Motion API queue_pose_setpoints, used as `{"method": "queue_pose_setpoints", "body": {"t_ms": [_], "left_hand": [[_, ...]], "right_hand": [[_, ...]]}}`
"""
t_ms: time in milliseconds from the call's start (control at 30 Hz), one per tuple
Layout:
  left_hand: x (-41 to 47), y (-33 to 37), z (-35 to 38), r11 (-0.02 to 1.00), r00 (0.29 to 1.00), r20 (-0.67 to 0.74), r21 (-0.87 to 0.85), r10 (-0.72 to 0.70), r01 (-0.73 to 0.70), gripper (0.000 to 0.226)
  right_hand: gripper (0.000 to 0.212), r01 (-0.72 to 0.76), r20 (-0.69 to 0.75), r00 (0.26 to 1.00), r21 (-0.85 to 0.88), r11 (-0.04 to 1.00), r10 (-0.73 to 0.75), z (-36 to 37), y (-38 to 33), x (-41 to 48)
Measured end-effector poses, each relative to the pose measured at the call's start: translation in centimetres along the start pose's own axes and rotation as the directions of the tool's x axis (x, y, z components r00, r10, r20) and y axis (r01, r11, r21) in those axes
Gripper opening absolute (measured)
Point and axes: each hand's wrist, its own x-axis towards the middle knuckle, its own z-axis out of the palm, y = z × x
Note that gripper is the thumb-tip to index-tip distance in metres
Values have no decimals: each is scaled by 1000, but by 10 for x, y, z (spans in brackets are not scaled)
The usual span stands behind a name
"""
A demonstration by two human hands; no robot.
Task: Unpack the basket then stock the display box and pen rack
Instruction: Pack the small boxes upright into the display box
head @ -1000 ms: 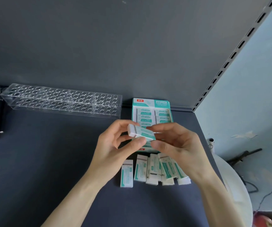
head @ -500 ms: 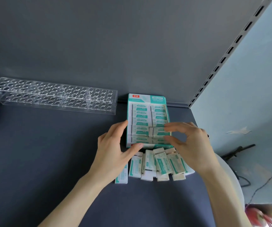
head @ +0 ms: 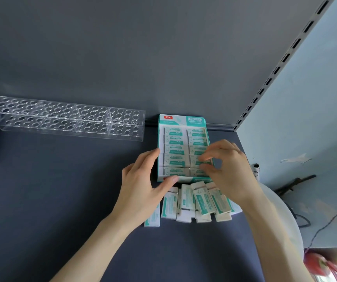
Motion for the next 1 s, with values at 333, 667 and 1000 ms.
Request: {"method": "queue_pose_setpoints", "body": {"t_ms": [333, 667, 1000], "left_hand": [[-30, 4, -13, 987, 996, -82, 158, 39, -26, 47], [-62, -4, -8, 957, 999, -10, 287, 52, -47, 37], [-64, -5, -8, 943, 999, -43, 334, 14, 1, 44]], "right_hand": [[30, -64, -226, 958, 430, 900, 176, 4, 7, -63], [31, -188, -243, 928, 343, 920, 280, 14, 21, -96], [12, -140, -297, 889, 547, 825, 348, 17, 21, -95]]}}
